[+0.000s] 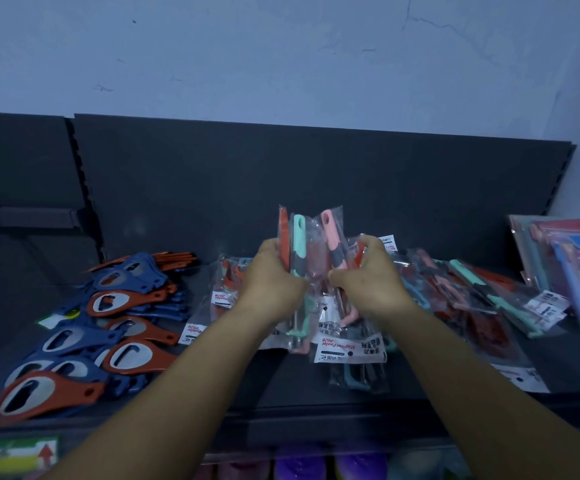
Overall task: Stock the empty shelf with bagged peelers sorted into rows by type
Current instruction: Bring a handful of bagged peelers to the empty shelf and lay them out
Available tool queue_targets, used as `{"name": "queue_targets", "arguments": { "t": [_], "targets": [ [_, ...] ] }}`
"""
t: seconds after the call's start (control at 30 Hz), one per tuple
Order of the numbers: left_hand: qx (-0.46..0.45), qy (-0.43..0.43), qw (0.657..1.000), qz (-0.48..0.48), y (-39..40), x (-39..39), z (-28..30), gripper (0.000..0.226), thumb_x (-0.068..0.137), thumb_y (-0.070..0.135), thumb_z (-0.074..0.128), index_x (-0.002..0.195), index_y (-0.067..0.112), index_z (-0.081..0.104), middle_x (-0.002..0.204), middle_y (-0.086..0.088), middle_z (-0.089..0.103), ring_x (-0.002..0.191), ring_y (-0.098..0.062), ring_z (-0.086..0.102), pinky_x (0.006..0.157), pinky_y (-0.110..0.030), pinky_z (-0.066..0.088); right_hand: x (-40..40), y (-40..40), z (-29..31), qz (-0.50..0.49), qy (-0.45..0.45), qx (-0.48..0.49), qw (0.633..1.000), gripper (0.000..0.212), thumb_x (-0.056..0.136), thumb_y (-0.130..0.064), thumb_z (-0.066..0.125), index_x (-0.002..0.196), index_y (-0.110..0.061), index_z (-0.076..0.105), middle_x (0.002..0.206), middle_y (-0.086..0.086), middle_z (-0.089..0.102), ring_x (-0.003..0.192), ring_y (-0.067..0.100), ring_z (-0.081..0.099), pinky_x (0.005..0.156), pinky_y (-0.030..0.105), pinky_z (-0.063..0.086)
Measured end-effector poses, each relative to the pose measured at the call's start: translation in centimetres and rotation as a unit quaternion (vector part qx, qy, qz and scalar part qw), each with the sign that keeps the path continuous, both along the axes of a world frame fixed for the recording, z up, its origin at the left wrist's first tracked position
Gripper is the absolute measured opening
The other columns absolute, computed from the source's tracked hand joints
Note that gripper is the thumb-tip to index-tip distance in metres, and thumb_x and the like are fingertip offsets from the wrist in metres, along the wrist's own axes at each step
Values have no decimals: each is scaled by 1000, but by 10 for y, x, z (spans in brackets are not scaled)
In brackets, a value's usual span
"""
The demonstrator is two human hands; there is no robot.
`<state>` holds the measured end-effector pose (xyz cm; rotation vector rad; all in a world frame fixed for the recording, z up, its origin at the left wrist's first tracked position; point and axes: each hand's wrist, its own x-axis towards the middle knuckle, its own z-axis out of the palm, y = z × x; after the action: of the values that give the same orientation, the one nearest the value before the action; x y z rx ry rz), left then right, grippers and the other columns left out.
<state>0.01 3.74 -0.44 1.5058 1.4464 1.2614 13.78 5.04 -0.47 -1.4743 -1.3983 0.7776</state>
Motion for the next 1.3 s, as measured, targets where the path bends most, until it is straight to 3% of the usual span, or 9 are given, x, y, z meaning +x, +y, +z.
{"name": "queue_targets", "arguments": {
  "t": [0.13,0.23,0.33,0.43,0.6,0.77,0.9,1.03,1.3],
  "targets": [
    [-18,-23,999,-26,1,5,3,39,80,3,69,109,21,50,93,-2,65,84,-21,64,76,-36,56,-3,-3,1,14,34,-2,999,63,82,-2,64,135,-21,35,98,5,60,77,21,66,43,30,54],
    [-19,-46,998,-43,0,6,4,39,81,-5,62,111,19,53,90,-2,65,77,-17,63,62,-27,54,-3,-7,1,8,46,8,999,56,83,-2,64,128,-25,40,96,5,60,77,25,68,44,36,57],
    [-2,-71,995,-67,-4,7,11,38,81,-10,60,107,18,56,82,1,63,65,-12,59,52,-20,49,1,-12,3,-15,45,41,998,54,82,-1,66,125,-25,44,93,5,64,81,26,69,59,46,60],
    [26,-74,993,-91,-8,12,21,37,81,-10,61,105,17,59,78,0,62,62,-13,57,57,-25,52,7,-21,12,-35,48,69,996,53,82,0,66,124,-23,45,90,5,65,79,27,69,63,47,60],
    [78,-74,983,-150,-24,33,38,40,81,-7,62,112,18,60,75,4,62,59,-8,58,55,-21,49,28,-52,28,-88,53,100,990,48,81,-3,67,119,-25,46,86,4,62,64,23,64,45,38,56],
    [86,-77,967,-226,-54,69,47,42,83,-3,61,115,23,56,88,0,68,71,-16,64,68,-35,58,62,-96,32,-167,55,146,974,46,81,-5,68,118,-23,48,88,3,63,72,20,65,49,33,55],
    [92,-75,947,-300,-83,106,43,41,83,0,60,115,25,54,81,3,65,65,-11,59,59,-26,54,95,-147,29,-234,65,152,958,41,80,-3,67,112,-25,52,89,0,66,76,17,66,61,34,58],
    [70,-78,917,-384,-118,148,28,37,82,-3,59,105,26,57,70,5,59,54,-7,51,48,-19,46,126,-210,18,-297,71,132,943,40,83,-4,65,112,-27,51,86,-2,63,61,12,60,37,20,47],
    [-10,-47,857,-513,-214,227,-22,36,82,-3,61,106,24,58,65,10,58,44,6,52,45,-10,43,177,-342,-27,-426,85,80,897,36,83,-5,66,104,-31,53,91,5,65,79,29,69,49,44,59]
  ]
}}
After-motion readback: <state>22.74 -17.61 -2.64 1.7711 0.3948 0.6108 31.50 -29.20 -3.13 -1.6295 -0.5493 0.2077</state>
